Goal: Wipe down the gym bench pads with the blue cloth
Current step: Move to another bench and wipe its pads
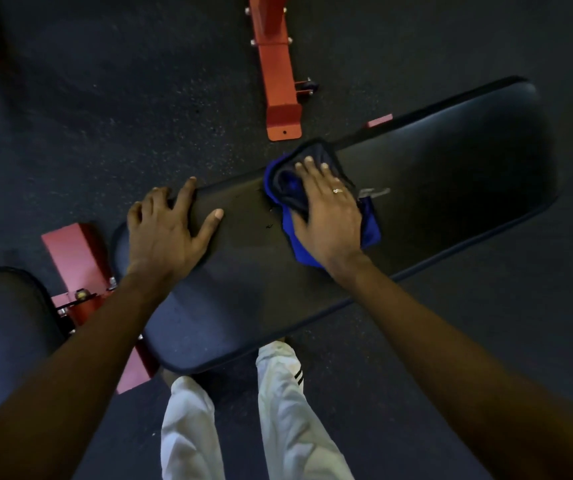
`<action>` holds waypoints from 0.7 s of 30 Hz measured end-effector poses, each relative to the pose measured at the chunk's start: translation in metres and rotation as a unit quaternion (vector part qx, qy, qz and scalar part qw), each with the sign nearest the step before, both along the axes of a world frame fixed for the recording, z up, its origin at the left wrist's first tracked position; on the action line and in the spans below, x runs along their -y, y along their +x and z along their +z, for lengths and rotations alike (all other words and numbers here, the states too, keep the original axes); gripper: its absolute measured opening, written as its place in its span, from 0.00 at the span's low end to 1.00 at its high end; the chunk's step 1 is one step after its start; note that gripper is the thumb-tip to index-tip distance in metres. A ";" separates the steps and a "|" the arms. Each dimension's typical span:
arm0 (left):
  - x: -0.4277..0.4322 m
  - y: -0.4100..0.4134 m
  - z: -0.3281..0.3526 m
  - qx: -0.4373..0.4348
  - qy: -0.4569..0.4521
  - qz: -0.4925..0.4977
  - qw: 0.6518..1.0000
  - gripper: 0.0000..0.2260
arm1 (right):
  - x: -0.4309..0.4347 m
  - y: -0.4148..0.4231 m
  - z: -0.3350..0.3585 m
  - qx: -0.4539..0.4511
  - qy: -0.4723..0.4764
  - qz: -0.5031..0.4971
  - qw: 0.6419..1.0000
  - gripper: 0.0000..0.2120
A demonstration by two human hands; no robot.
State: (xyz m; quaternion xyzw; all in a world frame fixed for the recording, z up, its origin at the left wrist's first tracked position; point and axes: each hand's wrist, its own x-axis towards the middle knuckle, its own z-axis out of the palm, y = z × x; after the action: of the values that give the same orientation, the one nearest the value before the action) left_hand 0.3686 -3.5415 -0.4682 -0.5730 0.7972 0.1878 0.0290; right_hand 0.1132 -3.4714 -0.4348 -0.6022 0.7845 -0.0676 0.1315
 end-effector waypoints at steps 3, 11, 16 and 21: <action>-0.004 0.004 0.000 -0.011 -0.016 0.008 1.000 0.33 | 0.016 -0.024 0.002 0.009 -0.005 0.021 1.000 0.33; -0.004 0.009 -0.003 -0.042 -0.017 0.003 0.999 0.30 | 0.043 0.031 0.005 -0.020 0.001 -0.057 0.998 0.31; -0.005 0.015 -0.007 -0.056 -0.008 0.019 0.998 0.31 | 0.045 -0.003 0.011 -0.012 0.036 0.008 0.999 0.30; -0.020 0.049 -0.013 -0.069 -0.007 0.070 0.995 0.29 | 0.043 0.052 0.001 -0.010 -0.022 -0.170 0.985 0.31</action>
State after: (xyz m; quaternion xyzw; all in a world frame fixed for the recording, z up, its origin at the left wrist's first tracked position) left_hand 0.4173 -3.5217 -0.4811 -0.6130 0.7567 0.2228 -0.0430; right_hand 0.1656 -3.5141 -0.4337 -0.4634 0.8751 -0.1000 0.0970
